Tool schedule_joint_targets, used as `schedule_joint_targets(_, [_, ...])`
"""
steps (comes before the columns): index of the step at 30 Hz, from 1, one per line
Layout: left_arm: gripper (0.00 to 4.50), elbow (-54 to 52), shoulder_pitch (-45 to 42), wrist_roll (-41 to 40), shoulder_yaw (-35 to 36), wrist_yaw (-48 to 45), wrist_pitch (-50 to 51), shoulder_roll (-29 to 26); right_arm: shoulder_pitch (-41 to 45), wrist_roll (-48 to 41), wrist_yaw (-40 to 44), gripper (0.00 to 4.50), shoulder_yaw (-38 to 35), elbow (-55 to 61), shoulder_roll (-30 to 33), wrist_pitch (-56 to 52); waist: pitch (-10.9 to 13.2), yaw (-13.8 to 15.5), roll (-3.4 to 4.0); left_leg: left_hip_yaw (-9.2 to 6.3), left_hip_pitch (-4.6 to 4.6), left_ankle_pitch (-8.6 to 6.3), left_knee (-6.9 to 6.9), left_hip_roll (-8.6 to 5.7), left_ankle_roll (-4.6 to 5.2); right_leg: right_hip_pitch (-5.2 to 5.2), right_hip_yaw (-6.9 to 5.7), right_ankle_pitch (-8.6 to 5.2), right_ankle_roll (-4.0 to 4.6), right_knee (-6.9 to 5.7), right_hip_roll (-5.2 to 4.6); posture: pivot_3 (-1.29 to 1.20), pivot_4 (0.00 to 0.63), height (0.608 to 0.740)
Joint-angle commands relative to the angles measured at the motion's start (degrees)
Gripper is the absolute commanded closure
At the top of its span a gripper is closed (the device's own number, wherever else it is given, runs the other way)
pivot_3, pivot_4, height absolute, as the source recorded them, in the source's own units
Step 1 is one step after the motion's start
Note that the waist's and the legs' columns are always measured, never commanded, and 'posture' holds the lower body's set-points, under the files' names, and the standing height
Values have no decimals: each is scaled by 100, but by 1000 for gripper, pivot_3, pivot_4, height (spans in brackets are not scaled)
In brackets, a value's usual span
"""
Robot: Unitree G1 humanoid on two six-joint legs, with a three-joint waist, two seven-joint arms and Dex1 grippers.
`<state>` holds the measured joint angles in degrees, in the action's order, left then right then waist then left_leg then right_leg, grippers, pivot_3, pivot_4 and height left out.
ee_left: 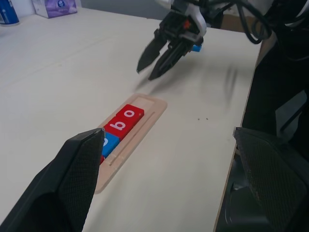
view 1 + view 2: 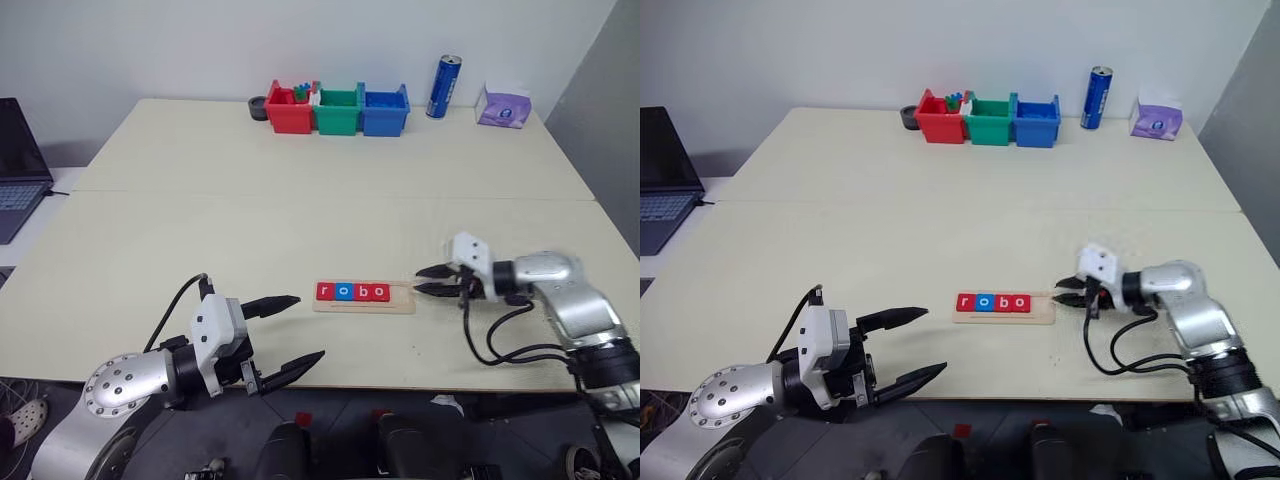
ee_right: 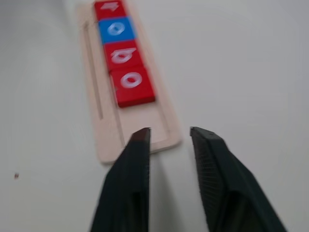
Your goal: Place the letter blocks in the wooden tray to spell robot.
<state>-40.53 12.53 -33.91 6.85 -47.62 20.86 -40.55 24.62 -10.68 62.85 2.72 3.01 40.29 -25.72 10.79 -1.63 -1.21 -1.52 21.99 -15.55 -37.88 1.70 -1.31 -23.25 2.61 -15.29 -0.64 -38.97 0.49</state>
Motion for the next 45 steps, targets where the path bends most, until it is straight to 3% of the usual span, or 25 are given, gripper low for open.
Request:
schedule_joint_targets(1, [0,-138,-81,3,-58,12,-123,71,-507,-663,-1165,1699,-998,1309,-370,-1660,0,0,0,-3,1,0,0,0,0,0,3,-2,-4,0,1,0,150,740])
schedule_joint_targets(6, [0,-19,-252,42,-232,-35,-145,145,-1503,-664,-3014,21,-2115,2696,-1366,-3166,-2,4,2,-14,6,0,2,0,-1,0,7,-13,-21,-1,6,0,150,740])
schedule_joint_targets(11, [0,144,-494,51,-373,-171,-147,163,-2187,249,-4534,21,-2391,2817,-1771,-2959,-4,-4,6,7,2,1,0,-5,-3,-1,6,-11,-25,0,3,0,150,740])
schedule_joint_targets(16, [0,263,-639,51,-418,-276,-156,146,-2326,448,-5044,21,-2614,2522,-1843,-2628,-5,-35,8,15,0,1,1,-7,-3,-4,10,-10,-27,0,7,0,150,740])
schedule_joint_targets(29, [0,263,-641,68,-373,-325,-142,119,-1821,355,-5054,21,-2889,876,-1280,-1823,-6,-26,9,14,-1,1,3,-8,-2,-4,11,-11,-25,1,20,0,150,740])
schedule_joint_targets(34, [0,241,-599,61,-367,-344,-144,113,-1657,-16,-4819,21,-3077,323,-1117,-2133,-6,-23,10,13,0,1,2,-9,-1,-4,11,-11,-25,1,20,0,150,740])
schedule_joint_targets(42, [0,147,-535,-148,-309,-398,-27,67,-1703,-519,-4825,21,-3272,538,-1242,-2878,-8,-21,9,6,0,1,3,-6,-1,-2,16,-11,-25,1,21,0,150,740])
schedule_joint_targets(45, [0,155,-546,-193,-291,-420,-11,45,-1802,-709,-4759,601,-3236,806,-1313,-3062,-8,-22,9,5,0,1,3,-6,-2,-2,16,-11,-25,1,22,0,150,740])
